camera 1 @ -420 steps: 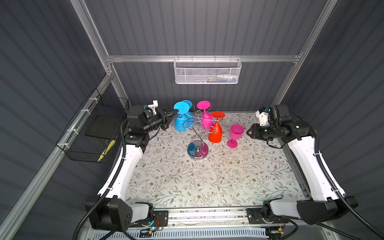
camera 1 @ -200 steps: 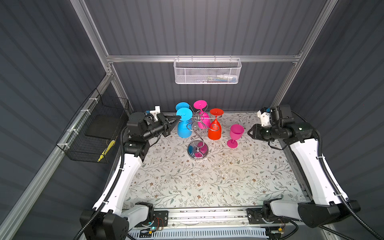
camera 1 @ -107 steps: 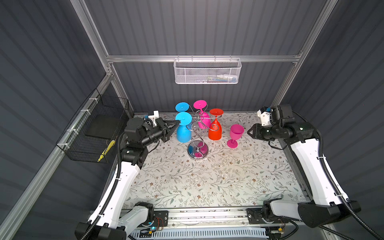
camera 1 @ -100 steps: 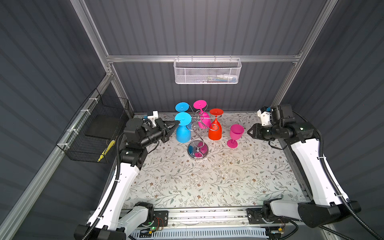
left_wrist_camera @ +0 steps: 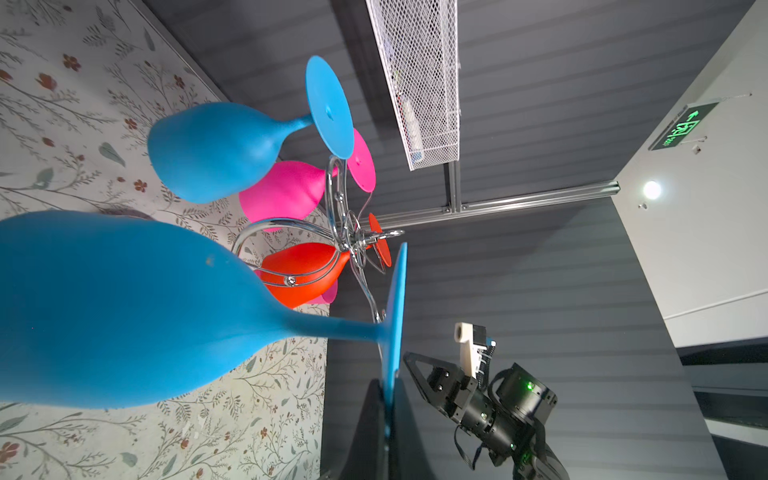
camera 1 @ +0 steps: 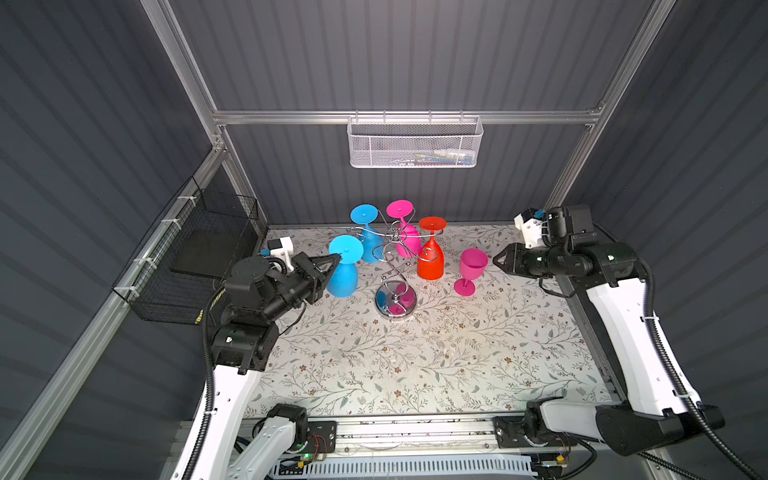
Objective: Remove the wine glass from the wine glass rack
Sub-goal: 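Lift the blue glass up with the left gripper while the right arm rises, then close the right gripper on the blue glass stem while the left holds the foot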
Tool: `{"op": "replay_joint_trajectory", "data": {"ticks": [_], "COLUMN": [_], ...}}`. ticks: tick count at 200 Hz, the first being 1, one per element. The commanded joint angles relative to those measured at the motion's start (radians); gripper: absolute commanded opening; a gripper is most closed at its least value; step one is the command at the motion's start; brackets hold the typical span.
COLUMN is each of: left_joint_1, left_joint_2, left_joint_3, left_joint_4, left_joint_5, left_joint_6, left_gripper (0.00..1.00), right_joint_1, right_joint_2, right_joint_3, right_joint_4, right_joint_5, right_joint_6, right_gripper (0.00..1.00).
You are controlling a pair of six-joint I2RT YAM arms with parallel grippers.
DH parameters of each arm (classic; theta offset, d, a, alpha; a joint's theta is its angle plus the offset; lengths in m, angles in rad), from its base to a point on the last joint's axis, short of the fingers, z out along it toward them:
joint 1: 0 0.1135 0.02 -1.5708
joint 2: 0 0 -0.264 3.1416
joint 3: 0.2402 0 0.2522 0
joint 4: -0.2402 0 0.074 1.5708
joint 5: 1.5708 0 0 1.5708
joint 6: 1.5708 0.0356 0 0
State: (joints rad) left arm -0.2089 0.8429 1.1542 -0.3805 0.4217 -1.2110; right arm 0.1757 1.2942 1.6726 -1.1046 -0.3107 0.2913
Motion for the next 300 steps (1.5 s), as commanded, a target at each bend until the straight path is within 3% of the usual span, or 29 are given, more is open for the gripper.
{"op": "replay_joint_trajectory", "data": {"ticks": [1,53,100,139,209,251,300], "left_joint_1": [-0.003,-0.003,-0.004,-0.003,-0.04,-0.131,-0.277], "left_joint_2": [-0.008,0.071,0.151,0.21,0.29,0.333,0.352], "left_joint_3": [0.128,0.362,0.476,0.462,0.417,0.433,0.444], "left_joint_4": [-0.122,-0.14,-0.05,0.073,0.177,0.124,-0.017], "left_joint_5": [-0.114,-0.164,-0.081,0.077,0.225,0.256,0.174], "left_joint_6": [0.176,0.472,0.679,0.837,1.225,1.455,1.785], "left_gripper": [0.0,0.0,0.0,0.0,0.0,0.0,0.0], "right_joint_1": [-0.002,0.004,0.018,0.025,0.093,0.148,0.193], "right_joint_2": [-0.032,-0.033,-0.015,0.013,0.177,0.291,0.343], "right_joint_3": [0.035,0.137,0.239,0.271,0.442,0.58,0.672], "right_joint_4": [0.019,0.069,0.157,0.326,0.456,0.388,0.19], "right_joint_5": [-0.093,-0.244,-0.368,-0.491,-0.623,-0.642,-0.549], "right_joint_6": [0.02,0.09,0.172,0.284,0.387,0.344,0.181], "right_gripper": [0.36,0.34,0.33,0.33,0.32,0.32,0.32]}}
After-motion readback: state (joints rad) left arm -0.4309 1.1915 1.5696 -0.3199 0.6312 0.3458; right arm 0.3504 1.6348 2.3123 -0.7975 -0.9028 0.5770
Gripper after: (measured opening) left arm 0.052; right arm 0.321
